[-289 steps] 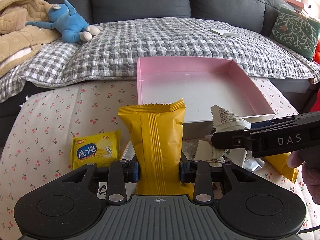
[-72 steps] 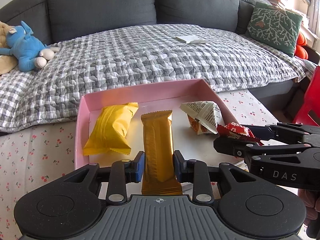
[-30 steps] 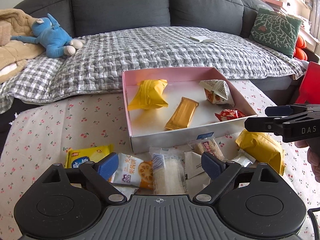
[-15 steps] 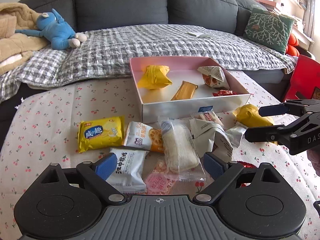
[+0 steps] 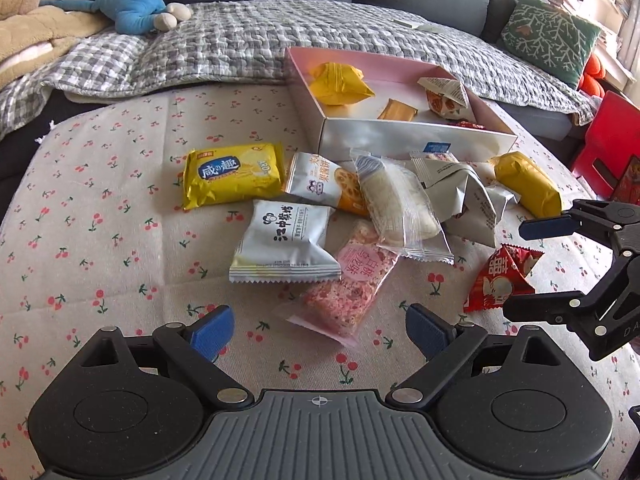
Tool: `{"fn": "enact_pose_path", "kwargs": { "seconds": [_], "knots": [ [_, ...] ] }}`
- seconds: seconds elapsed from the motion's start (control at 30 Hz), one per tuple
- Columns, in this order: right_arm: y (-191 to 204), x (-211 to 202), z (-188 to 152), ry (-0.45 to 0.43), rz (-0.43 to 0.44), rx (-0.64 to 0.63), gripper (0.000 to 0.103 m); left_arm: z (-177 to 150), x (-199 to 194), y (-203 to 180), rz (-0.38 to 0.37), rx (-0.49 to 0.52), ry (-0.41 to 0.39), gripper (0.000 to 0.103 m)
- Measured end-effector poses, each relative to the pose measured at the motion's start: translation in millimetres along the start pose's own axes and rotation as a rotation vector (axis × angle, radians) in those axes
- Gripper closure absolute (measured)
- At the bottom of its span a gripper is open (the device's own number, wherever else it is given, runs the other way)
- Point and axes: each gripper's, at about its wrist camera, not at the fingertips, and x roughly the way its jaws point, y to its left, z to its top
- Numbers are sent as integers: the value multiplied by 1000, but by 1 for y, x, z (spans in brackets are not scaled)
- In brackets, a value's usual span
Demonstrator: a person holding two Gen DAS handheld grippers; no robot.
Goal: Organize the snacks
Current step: 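Withdraw both tools from the box back over the snack pile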
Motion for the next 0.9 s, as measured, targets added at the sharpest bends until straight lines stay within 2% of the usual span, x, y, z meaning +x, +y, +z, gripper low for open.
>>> {"fn": "enact_pose_path", "kwargs": {
  "seconds": [0.13,0.3,0.47,0.73,0.8,0.9],
  "knots": [
    [4,6,-5,10,-1,-25,0,-2,10,-5,-7,30,20,11],
    [6,6,-11,-28,-28,-80,0,1,20,-14,-10,84,10,11],
    [9,5,-13,-38,-37,-115,0,3,22,-23,-48,119,5,15],
    [8,2,-17,-65,-16,-117,5,-3,16,-40,-132,174,26,34],
    [9,0,-19,-76,-15,-114,7,-3,16,-43,-151,170,27,36],
    [10,0,-21,-87,-14,-119,8,0,20,-46,-141,145,14,36]
  ]
}}
